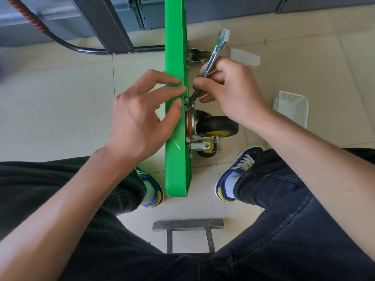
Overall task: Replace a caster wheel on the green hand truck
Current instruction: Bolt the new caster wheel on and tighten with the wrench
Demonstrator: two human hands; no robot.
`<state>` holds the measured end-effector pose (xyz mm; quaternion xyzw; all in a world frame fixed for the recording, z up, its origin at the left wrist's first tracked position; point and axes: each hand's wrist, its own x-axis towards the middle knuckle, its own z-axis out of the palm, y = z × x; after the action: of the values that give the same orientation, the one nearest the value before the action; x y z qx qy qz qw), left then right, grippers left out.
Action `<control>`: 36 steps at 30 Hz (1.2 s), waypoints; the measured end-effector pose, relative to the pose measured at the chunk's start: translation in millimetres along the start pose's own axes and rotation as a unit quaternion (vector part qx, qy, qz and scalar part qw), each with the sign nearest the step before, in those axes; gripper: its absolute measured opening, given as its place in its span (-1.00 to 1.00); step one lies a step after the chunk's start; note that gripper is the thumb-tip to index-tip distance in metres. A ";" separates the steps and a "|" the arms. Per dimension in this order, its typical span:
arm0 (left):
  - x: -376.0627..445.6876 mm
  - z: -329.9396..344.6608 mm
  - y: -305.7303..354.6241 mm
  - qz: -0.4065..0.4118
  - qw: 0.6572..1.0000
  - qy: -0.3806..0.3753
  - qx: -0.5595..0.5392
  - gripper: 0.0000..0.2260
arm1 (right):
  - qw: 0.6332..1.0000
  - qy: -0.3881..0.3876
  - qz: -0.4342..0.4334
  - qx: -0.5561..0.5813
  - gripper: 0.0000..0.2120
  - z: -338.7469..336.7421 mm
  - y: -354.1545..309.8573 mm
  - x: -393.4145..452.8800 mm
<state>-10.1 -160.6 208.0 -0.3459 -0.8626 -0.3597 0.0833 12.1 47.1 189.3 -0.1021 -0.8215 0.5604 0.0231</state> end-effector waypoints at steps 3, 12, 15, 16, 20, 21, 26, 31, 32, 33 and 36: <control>-0.5 0.5 0.7 -0.001 1.000 -0.002 0.005 -0.81 | 1.000 -0.015 -0.003 -0.005 -0.85 -1.8 1.6 1.3; -4.9 0.9 -0.6 -0.009 1.000 0.000 -0.012 -0.81 | 0.999 -0.020 -0.028 -0.031 -0.74 8.2 8.9 2.7; -7.3 -0.2 -0.1 -0.008 1.000 -0.008 -0.014 -0.80 | 0.999 -0.016 -0.032 -0.034 -0.71 9.5 11.9 6.7; -7.9 -0.6 0.2 -0.007 1.000 -0.010 -0.016 -0.79 | 0.999 -0.013 -0.029 -0.028 -0.71 9.5 13.0 8.2; -11.6 0.4 0.2 -0.004 1.000 -0.012 -0.014 -0.78 | 1.000 -0.004 0.001 0.004 -0.75 12.8 23.8 13.9; -12.1 0.5 0.2 -0.004 1.000 -0.011 -0.014 -0.77 | 1.000 -0.004 0.015 0.015 -0.76 15.3 26.7 15.1; -13.6 0.3 -0.7 -0.005 1.000 -0.020 -0.024 -0.76 | 0.994 -0.018 0.089 0.063 -0.76 17.3 33.4 25.7; -15.0 0.0 -0.9 -0.003 1.000 -0.022 -0.023 -0.76 | 0.991 -0.030 0.114 0.070 -0.80 20.3 32.3 36.3; -14.8 0.3 -0.9 -0.003 1.000 -0.021 -0.022 -0.76 | 0.989 -0.034 0.124 0.072 -0.81 21.4 32.4 38.2; -14.7 0.5 -1.0 -0.003 1.000 -0.020 -0.023 -0.76 | 0.987 -0.038 0.137 0.078 -0.81 22.2 33.2 39.9; -14.8 1.2 -0.8 -0.006 1.000 -0.020 -0.022 -0.76 | 0.975 -0.052 0.187 0.110 -0.79 23.4 34.2 42.9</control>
<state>0.6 -168.1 200.8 -0.3493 -0.8580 -0.3722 0.0565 -28.6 46.0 145.8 -0.2214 -0.7213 0.6463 -0.1136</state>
